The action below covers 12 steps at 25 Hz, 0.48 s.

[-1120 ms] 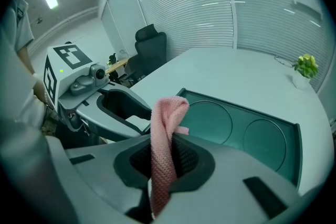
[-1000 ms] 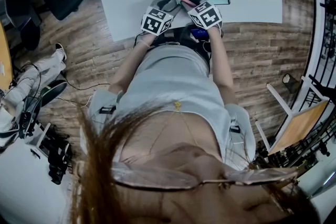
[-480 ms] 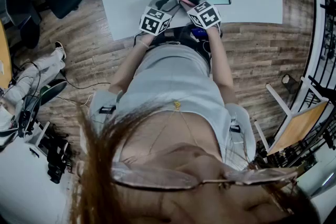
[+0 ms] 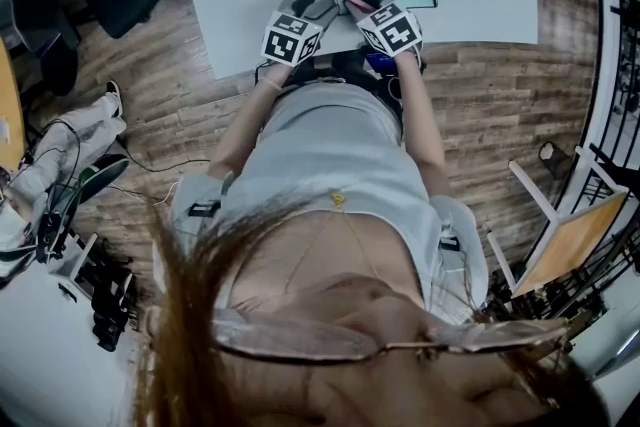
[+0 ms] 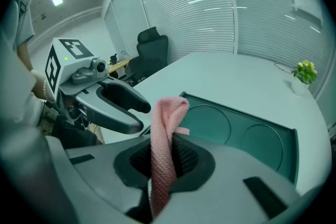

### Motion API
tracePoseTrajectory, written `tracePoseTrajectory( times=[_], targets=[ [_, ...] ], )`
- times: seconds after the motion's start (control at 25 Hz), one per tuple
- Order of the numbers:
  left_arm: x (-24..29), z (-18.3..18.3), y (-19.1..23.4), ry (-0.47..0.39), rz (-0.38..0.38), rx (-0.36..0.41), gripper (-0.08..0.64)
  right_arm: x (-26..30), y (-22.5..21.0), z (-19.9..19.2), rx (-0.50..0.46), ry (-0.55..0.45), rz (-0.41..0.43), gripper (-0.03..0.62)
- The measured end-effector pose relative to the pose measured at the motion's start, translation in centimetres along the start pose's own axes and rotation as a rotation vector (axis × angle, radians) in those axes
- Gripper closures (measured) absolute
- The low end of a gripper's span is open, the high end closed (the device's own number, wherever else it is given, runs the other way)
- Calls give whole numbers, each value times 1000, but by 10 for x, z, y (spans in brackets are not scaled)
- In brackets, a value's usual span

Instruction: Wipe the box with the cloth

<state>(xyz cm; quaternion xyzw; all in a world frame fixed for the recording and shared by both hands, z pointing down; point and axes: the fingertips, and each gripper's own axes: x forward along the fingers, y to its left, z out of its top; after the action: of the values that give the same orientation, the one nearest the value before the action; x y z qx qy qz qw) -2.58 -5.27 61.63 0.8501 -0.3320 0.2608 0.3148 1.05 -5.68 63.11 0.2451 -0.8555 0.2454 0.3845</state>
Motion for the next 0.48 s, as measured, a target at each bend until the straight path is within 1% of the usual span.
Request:
tracePoseTrajectory(
  times=[0.12, 0.28, 0.4, 0.48],
  targets=[
    [-2, 4, 2, -15, 6, -8, 345, -10, -16, -3, -7, -15, -47, 554],
    [-4, 14, 2, -48, 6, -11, 347, -31, -33, -1, -3, -91, -83, 554],
    [-5, 26, 1, -76, 9, 8, 348, -49, -44, 4, -14, -153, -116, 554],
    [-6, 33, -2, -93, 19, 26, 374, -62, -50, 6, -11, -198, -138, 554]
  ],
)
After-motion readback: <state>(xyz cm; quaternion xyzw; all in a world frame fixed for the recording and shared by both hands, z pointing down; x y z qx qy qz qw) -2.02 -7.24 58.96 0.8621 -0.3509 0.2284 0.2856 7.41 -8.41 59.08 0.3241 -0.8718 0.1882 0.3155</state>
